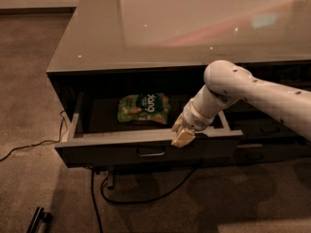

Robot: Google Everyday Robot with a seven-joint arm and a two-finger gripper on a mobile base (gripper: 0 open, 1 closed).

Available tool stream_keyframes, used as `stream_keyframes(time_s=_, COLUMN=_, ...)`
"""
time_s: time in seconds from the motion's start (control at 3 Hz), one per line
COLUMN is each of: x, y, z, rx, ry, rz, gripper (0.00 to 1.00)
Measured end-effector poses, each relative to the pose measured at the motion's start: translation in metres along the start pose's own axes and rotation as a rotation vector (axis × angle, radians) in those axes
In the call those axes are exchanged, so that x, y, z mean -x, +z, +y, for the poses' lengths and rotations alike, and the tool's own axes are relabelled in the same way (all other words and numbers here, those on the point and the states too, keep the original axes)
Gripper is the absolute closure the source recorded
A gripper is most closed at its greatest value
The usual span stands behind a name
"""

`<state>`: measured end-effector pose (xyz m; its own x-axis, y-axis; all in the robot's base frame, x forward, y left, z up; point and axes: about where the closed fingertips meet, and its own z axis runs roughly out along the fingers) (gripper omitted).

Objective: Open top drawer

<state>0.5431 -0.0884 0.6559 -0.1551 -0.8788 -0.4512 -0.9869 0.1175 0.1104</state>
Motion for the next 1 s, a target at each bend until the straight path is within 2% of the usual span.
stream_keyframes(time_s=0.33, x=-0.005, y=0.0159, z=0.024, rx=0.026, ry=0.062, rz=-0.036, gripper=0.0)
stream_keyframes(time_s=0.67, x=-0.0049, y=0.0159, z=0.0239, rx=0.026, ry=0.061, rz=-0.036, gripper=0.0)
stream_keyframes(time_s=1.0, x=-0.0027, y=0.0152, z=0.0233, rx=0.02, ry=0.057, rz=-0.046, gripper=0.19)
